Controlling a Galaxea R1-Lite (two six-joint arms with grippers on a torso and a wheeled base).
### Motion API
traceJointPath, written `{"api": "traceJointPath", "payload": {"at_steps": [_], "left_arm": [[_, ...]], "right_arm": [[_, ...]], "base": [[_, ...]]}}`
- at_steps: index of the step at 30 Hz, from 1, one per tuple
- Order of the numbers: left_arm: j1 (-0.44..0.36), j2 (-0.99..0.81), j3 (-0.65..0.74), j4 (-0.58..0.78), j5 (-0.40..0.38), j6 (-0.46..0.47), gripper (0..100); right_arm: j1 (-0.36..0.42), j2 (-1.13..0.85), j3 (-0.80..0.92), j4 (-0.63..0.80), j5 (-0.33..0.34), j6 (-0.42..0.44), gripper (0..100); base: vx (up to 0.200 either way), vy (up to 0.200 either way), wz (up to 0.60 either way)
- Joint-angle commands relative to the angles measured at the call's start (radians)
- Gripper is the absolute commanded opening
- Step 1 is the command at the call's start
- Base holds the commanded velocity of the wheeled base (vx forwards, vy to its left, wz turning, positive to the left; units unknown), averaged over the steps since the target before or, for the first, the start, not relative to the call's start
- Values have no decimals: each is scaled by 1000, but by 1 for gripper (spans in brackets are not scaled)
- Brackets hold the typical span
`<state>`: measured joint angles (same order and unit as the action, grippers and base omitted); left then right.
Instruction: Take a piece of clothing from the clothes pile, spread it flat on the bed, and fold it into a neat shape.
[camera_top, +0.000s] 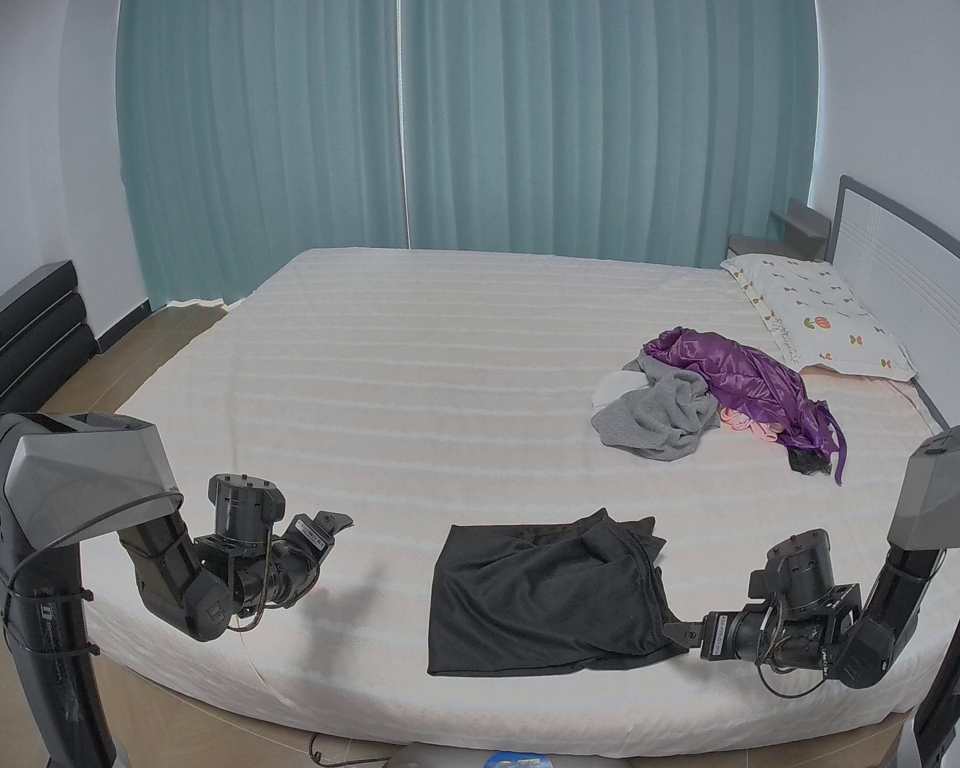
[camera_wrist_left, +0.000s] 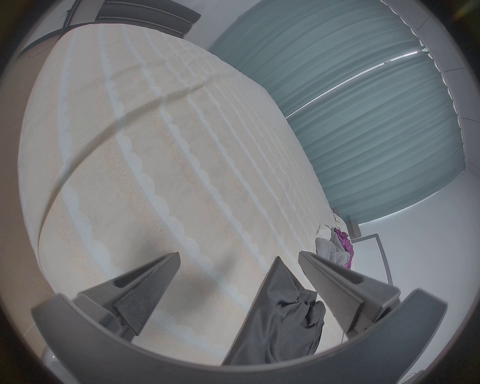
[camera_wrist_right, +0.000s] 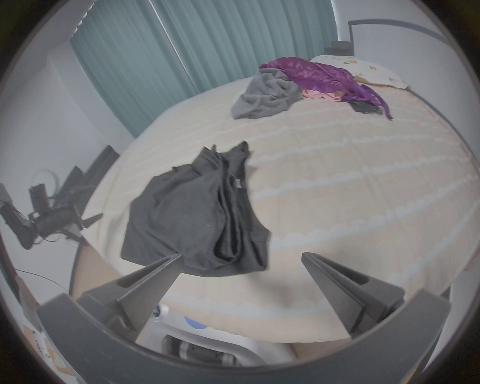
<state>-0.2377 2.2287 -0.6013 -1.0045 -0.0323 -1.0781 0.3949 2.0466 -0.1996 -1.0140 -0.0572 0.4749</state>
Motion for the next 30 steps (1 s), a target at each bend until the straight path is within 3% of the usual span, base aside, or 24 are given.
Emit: {"api": "traceJointPath", "payload": {"at_steps": [1, 7, 8, 14, 21, 30], "left_arm": [[0, 2, 0, 0, 0, 0, 100], [0, 2, 0, 0, 0, 0, 100], [0, 2, 0, 0, 0, 0, 100], [0, 2, 0, 0, 0, 1, 100], [0, 2, 0, 0, 0, 1, 100], [0, 2, 0, 0, 0, 0, 100]], "right_arm": [[-19, 10, -4, -54, 80, 11, 100], [-14, 156, -95, -127, 169, 71, 100], [-16, 184, -104, -140, 181, 71, 0], [-30, 271, -113, -190, 197, 59, 0], [-83, 213, -57, -192, 198, 22, 0], [-93, 193, -9, -195, 211, -2, 0]], "base": [[0, 0, 0], [0, 0, 0], [0, 0, 0], [0, 0, 0], [0, 0, 0], [0, 0, 0]]}}
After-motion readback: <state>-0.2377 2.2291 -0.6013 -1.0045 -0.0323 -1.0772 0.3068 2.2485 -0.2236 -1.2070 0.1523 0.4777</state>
